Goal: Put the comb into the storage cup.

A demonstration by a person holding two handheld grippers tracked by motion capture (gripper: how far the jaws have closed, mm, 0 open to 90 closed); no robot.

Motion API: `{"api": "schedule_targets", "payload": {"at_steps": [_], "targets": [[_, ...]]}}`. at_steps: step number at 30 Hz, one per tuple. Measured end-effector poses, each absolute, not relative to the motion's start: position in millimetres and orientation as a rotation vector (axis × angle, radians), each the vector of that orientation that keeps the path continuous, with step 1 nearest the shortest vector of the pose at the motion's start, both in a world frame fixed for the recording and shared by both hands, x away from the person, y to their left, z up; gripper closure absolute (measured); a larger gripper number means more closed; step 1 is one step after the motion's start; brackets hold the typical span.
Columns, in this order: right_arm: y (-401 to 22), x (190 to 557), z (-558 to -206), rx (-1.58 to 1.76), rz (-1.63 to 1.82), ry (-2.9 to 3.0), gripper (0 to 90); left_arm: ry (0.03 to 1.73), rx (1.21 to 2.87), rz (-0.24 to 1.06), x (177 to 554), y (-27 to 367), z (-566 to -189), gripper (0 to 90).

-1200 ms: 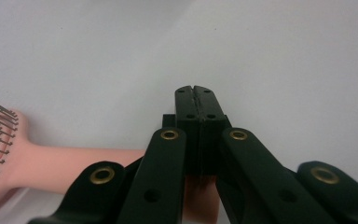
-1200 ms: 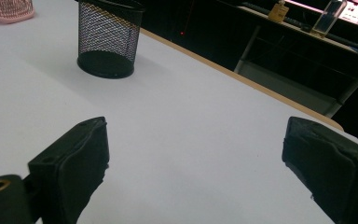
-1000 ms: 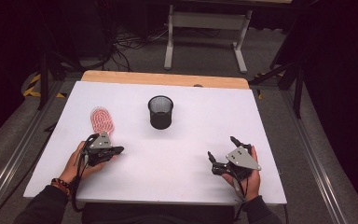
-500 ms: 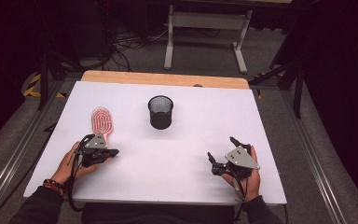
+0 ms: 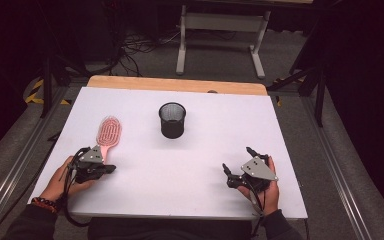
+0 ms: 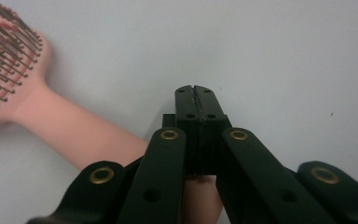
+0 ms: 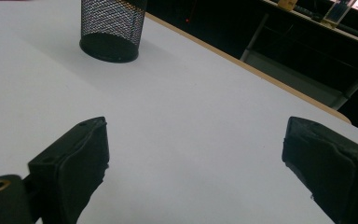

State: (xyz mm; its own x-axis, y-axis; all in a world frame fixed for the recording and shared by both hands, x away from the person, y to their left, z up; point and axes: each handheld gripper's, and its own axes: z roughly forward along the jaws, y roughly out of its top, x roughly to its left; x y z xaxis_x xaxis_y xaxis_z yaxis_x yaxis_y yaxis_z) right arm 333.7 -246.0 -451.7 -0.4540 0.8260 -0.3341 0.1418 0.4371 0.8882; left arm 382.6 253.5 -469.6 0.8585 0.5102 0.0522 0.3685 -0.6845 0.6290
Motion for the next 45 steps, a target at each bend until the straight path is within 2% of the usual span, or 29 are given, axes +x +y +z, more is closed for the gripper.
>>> {"api": "schedule_targets", "payload": {"at_steps": [12,20,29,34,40,42,45], "targets": [[-246.2,335.0,-452.4,0.822,1.050,1.890,7.8,0.714,2.375,0.304,378.2,277.9,-470.4,89.7],[-245.2,335.2,-452.7,0.813,1.045,1.902,7.8,0.723,2.369,0.315,375.5,277.9,-469.8,88.8],[-246.2,335.5,-452.5,0.816,1.046,1.900,7.8,0.790,2.162,0.433,368.4,290.5,-449.4,87.2],[-245.1,335.4,-452.6,0.810,1.045,1.902,7.8,0.886,2.077,0.507,367.4,295.8,-445.3,82.7],[-244.9,336.1,-453.2,0.816,1.045,1.905,7.8,0.980,2.050,0.520,370.9,299.3,-445.1,72.8],[-244.7,336.3,-453.4,0.815,1.043,1.907,7.7,1.015,2.051,0.545,371.4,299.2,-444.5,66.7],[-244.4,336.5,-453.6,0.814,1.041,1.909,7.7,1.120,2.035,0.557,372.9,296.7,-443.1,52.0]]}}
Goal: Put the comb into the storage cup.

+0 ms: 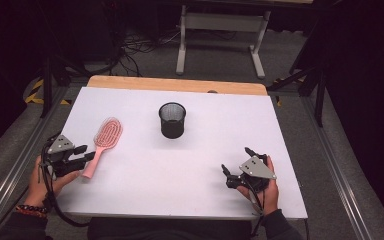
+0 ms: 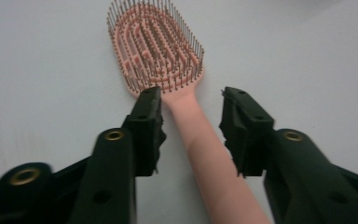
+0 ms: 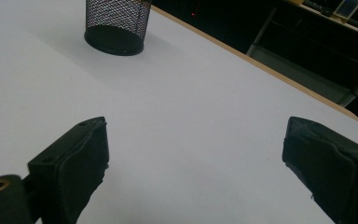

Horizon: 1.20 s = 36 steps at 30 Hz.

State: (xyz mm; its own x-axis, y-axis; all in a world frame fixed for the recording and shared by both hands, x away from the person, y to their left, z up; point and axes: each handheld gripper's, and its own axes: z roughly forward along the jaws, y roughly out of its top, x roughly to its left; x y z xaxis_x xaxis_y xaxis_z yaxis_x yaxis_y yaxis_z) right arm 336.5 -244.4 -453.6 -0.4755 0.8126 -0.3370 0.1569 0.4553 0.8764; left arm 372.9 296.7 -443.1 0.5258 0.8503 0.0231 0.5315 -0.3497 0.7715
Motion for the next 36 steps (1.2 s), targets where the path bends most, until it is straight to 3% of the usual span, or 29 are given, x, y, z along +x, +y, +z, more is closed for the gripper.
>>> {"api": "schedule_targets", "payload": {"at_steps": [4,8,12,21,25,36], "targets": [[-244.1,336.7,-453.9,0.815,1.039,1.911,7.7,1.241,2.022,0.550,376.7,291.1,-442.7,28.1],[-243.9,337.4,-454.6,0.815,1.036,1.916,7.7,1.318,1.992,0.531,381.6,286.2,-442.4,15.9],[-243.8,337.9,-455.0,0.818,1.032,1.919,7.6,1.372,2.000,0.508,389.3,281.6,-444.1,12.0],[-243.2,338.3,-455.8,0.815,1.024,1.926,7.6,1.406,2.047,0.457,402.0,274.8,-456.3,11.7],[-242.0,338.3,-456.2,0.808,1.018,1.931,7.6,1.422,2.084,0.431,405.3,272.3,-461.8,20.4],[-242.2,339.0,-456.7,0.815,1.015,1.929,7.6,1.462,2.095,0.411,414.4,267.5,-467.0,33.6]]}}
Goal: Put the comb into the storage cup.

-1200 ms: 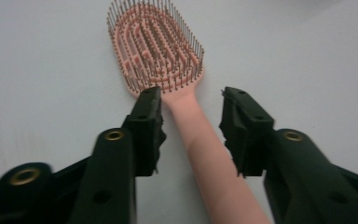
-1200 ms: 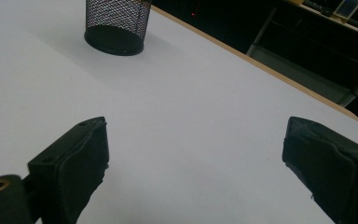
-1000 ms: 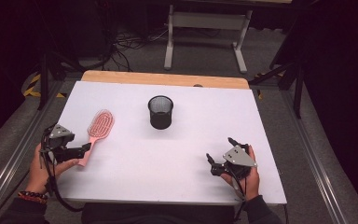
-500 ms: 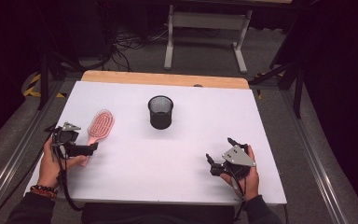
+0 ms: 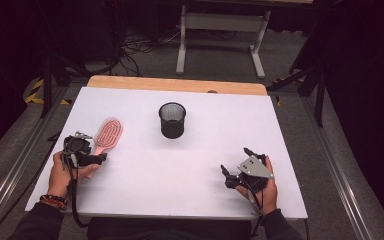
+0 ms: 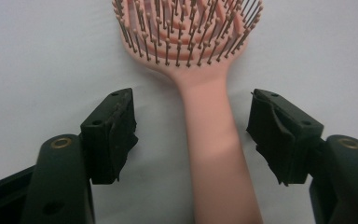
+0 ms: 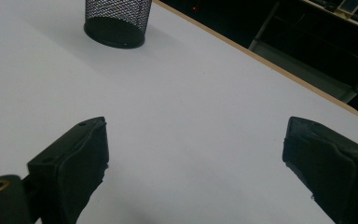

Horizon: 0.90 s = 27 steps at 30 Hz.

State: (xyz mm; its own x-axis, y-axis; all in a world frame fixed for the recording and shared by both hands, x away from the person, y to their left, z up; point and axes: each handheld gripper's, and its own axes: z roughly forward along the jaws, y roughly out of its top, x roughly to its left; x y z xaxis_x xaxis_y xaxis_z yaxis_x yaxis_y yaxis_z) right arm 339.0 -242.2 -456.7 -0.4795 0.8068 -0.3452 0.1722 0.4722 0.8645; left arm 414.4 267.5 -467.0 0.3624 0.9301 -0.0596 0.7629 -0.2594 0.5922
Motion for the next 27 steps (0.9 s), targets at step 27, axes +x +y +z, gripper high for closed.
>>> {"api": "schedule_targets", "payload": {"at_steps": [27], "targets": [[-241.8,339.6,-458.0,0.801,0.999,1.944,7.6,1.376,2.092,0.454,418.4,270.9,-469.5,68.4]]}}
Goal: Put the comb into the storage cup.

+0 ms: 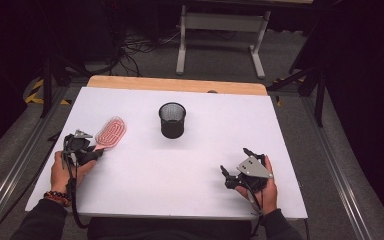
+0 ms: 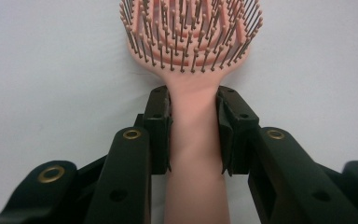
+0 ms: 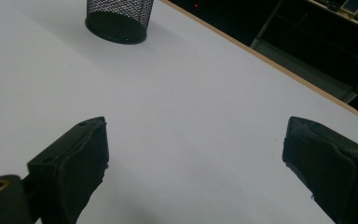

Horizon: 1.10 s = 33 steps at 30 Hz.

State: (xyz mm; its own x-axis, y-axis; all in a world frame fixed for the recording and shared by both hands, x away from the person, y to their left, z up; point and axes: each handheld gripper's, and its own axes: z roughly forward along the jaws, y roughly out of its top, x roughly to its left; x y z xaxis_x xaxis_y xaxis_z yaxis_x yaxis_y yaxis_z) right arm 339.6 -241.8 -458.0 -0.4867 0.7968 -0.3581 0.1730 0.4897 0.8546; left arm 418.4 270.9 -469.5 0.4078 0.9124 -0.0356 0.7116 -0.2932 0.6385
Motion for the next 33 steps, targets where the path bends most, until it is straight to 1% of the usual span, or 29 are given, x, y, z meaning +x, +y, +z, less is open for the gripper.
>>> {"api": "schedule_targets", "payload": {"at_steps": [6,17,20,25,33], "targets": [[-241.2,339.6,-458.3,0.794,0.997,1.950,7.6,1.344,2.099,0.462,417.7,272.2,-470.2,68.6],[-241.8,339.3,-457.6,0.792,1.005,1.940,7.4,1.240,2.051,0.572,407.8,269.1,-464.4,68.8],[-242.2,339.1,-457.3,0.796,1.008,1.934,7.2,1.227,2.035,0.577,404.9,269.0,-462.3,68.8],[-243.7,339.0,-456.3,0.805,1.019,1.916,7.0,1.146,2.012,0.619,396.8,267.3,-456.1,68.8],[-246.3,338.6,-453.4,0.838,1.083,1.852,6.6,1.098,1.982,0.661,391.7,266.2,-451.8,68.8]]}}
